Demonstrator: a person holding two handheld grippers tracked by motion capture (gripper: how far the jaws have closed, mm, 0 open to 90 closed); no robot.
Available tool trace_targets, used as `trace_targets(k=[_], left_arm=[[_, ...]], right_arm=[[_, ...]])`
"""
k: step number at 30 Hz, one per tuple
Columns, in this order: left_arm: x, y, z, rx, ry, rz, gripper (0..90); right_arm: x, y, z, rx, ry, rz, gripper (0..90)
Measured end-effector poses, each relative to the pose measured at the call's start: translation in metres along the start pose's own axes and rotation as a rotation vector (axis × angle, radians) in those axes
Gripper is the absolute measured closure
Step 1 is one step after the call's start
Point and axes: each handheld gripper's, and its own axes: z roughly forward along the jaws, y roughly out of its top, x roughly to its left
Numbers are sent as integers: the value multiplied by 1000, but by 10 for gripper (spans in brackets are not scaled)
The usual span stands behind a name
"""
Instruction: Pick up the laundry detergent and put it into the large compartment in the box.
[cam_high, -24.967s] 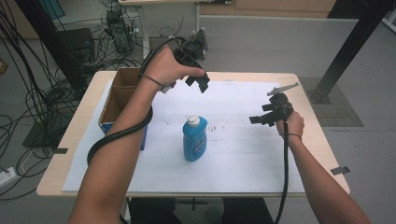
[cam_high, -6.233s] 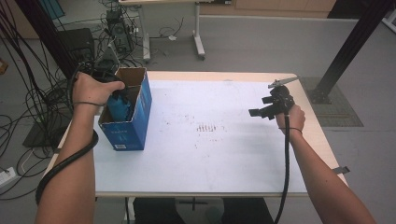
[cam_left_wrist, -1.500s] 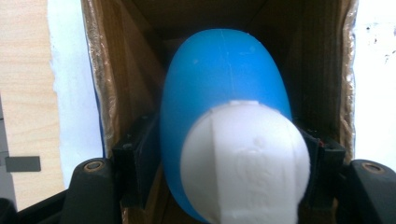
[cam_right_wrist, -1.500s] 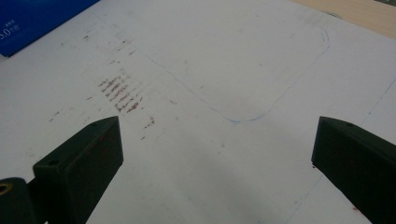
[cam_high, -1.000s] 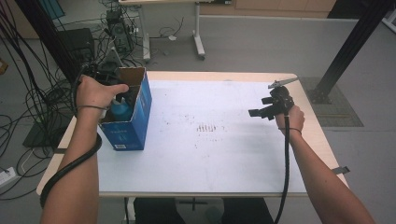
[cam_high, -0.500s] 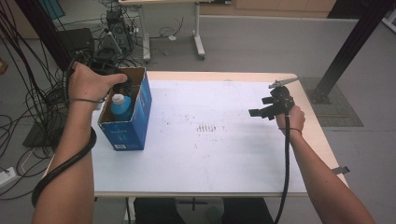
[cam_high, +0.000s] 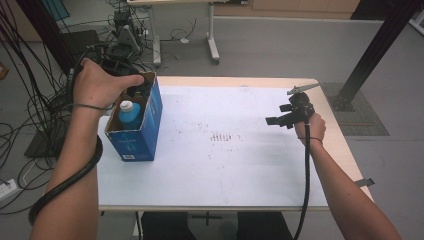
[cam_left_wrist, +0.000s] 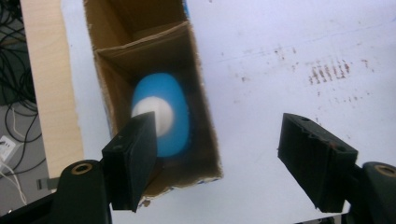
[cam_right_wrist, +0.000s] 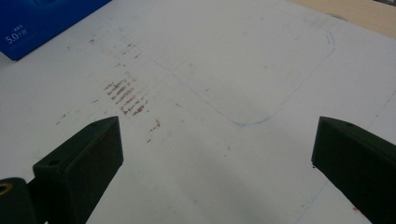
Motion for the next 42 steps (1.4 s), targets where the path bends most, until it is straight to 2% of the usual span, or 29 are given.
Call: trace_targets(k=[10,17,30,42], left_arm=[[-36,1,0,-16,-55,85,193],[-62,1,2,6,-79,161,140],[-98,-1,18,27,-132,221,99],[-129,-6,34,40,-161,286,95]], right_arm=[[-1,-2,-5,4,-8,6,18],[-1,-4,-7,11,-12,9,19],[2,-1,-9,14,-18,-4,19],[2,-3,-11,15,-15,0,19]])
